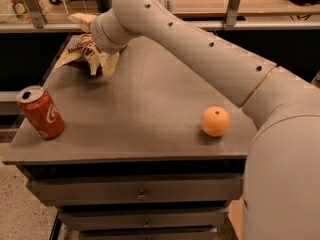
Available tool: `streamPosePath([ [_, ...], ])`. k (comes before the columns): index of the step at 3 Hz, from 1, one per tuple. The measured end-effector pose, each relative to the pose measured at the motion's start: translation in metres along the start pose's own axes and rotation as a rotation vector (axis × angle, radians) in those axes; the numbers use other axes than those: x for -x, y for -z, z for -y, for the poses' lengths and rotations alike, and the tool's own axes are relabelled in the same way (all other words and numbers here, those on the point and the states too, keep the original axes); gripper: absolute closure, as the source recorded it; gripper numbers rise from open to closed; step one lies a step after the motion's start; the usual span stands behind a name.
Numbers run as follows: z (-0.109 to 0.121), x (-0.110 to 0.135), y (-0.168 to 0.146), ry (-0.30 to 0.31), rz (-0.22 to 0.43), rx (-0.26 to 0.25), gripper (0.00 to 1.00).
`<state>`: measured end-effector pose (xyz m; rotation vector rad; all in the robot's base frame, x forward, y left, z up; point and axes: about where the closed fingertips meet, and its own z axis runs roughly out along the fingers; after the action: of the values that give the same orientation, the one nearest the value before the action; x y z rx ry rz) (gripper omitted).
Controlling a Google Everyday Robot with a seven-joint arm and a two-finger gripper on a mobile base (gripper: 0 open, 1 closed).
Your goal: Pick brown chip bag
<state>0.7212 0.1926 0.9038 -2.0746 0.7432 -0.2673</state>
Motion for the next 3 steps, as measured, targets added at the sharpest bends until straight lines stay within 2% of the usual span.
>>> streamPosePath([
  [1, 0.0076, 0.0058, -0.0040, 0.016, 0.083, -0.029, 0.18],
  [2, 0.0109, 0.0099, -0.0012, 0.018, 0.116, -0.048, 0.41],
  [3, 0.0019, 0.0121, 0.0057, 0.010, 0.108, -0.046, 0.64],
])
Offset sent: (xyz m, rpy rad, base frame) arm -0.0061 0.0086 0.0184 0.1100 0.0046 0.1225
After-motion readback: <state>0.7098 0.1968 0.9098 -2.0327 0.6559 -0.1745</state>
